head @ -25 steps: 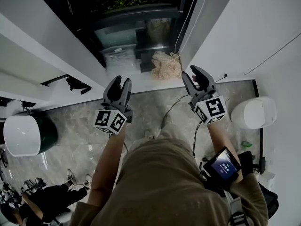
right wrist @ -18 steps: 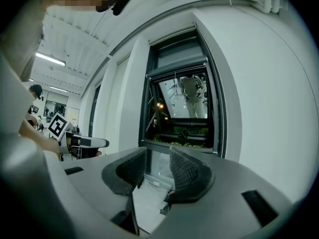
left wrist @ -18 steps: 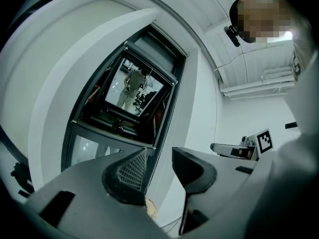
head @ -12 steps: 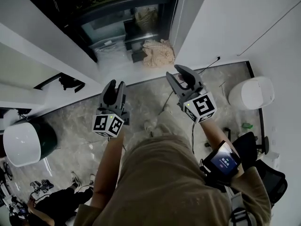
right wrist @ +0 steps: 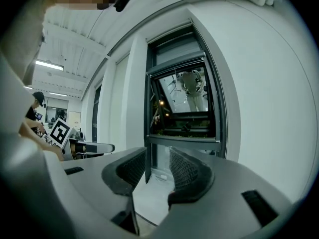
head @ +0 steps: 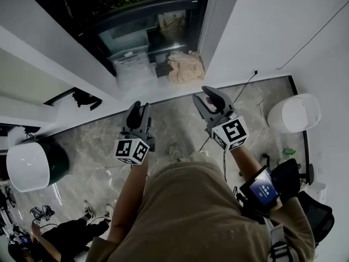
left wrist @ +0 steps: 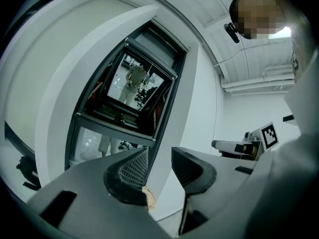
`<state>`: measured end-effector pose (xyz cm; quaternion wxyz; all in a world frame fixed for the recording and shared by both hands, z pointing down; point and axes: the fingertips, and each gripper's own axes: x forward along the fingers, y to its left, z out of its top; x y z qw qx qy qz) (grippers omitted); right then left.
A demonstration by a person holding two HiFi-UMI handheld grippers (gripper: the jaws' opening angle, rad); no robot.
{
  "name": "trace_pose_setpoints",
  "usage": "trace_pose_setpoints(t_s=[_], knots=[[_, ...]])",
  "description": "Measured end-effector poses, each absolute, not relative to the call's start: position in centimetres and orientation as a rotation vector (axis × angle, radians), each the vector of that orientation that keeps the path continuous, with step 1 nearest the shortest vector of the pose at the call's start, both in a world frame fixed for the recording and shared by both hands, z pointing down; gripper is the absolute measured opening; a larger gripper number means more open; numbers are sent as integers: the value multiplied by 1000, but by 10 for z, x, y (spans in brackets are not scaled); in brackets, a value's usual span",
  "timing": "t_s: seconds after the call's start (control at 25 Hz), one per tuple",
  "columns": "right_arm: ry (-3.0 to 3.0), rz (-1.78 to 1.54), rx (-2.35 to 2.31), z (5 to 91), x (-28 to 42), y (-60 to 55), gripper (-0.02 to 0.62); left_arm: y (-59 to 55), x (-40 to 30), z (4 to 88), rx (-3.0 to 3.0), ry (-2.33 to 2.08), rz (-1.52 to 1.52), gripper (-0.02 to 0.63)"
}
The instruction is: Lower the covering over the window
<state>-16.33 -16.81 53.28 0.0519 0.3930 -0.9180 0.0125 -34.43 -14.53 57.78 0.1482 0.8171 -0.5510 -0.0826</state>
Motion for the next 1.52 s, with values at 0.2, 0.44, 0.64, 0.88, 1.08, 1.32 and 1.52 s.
trace_pose_setpoints(t_s=[0.2,0.44,0.64,0.88,1.08,1.32,1.52], knots=[[-2792,73,1221,530,-144,-162,149,-143,-319,573,2356,-1593,-204,152],[-2784,146,1271,538,-120,-158,147,-138,-286,579,2357,-1586,-180,150],[-2766,109,1319,536,-110,-157,147,-136,-274,583,2346,-1605,-169,150],[-2755,103,1447,534,-111,-167,147,-148,-275,587,2357,-1637,-142,150],[-2787,105,1419,538,-126,-167,147,-150,-280,585,2383,-1638,-134,150],[-2797,111,1420,537,-137,-172,144,-155,-290,583,2406,-1634,-118,150],[-2793,105,1422,538,-146,-174,143,-158,-302,583,2408,-1631,-117,150]])
